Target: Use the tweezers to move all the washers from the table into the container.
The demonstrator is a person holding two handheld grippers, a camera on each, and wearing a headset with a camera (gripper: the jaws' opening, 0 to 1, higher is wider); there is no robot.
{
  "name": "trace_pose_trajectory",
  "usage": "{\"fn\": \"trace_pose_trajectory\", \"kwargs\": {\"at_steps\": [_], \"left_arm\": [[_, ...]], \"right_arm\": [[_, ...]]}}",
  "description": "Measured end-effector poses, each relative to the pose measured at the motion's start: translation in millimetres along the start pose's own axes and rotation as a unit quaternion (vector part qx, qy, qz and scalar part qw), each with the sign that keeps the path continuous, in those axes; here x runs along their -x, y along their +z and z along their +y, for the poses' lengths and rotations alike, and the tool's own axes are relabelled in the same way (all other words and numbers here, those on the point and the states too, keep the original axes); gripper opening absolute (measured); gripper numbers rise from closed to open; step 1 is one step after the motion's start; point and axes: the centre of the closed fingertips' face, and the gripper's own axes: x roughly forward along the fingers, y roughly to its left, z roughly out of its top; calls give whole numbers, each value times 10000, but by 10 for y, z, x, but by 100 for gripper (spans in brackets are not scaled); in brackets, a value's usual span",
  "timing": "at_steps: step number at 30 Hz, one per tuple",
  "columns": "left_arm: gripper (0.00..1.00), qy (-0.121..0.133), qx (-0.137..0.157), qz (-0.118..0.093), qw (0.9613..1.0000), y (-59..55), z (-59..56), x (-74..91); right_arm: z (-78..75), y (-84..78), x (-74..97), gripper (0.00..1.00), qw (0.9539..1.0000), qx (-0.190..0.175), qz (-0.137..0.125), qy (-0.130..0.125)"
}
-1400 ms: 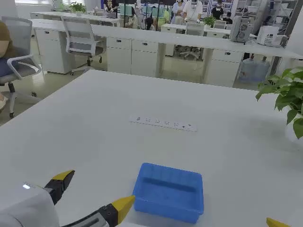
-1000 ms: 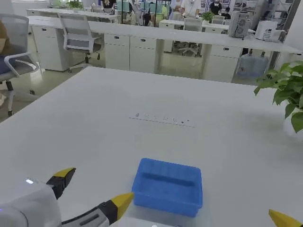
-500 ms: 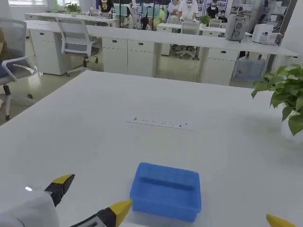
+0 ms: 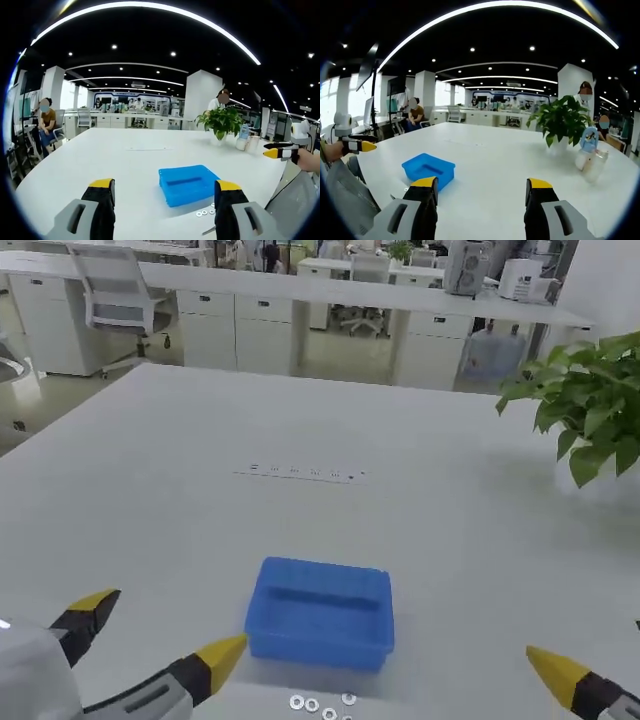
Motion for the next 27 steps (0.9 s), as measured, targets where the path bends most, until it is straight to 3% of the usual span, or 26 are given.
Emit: {"fn": "trace_pose_trajectory", "kwargs": {"at_steps": [12,19,22,23,24,27], "left_arm": [[82,-226,-63,265,9994,-78,-112,-77],[80,-269,-20,341,9991,-98,-122,-84],[77,-388,115,442,9982,-151,-75,-99],[76,-452,100,490,9977,-164,-90,-104],[76,-546,110,559,9969,-183,-123,-104],[68,-909,108,826,9924,-257,-256,-98]], "right_arm": [[-104,-55,-38,69,9997,-185,92,-104],[-76,-147,-94,65,9991,-200,376,24],[-27,-198,-107,62,9982,6,593,79],[3,-224,-113,61,9965,329,760,91],[51,-245,-129,60,9949,500,860,176],[354,-310,-216,50,9872,846,1097,796]]}}
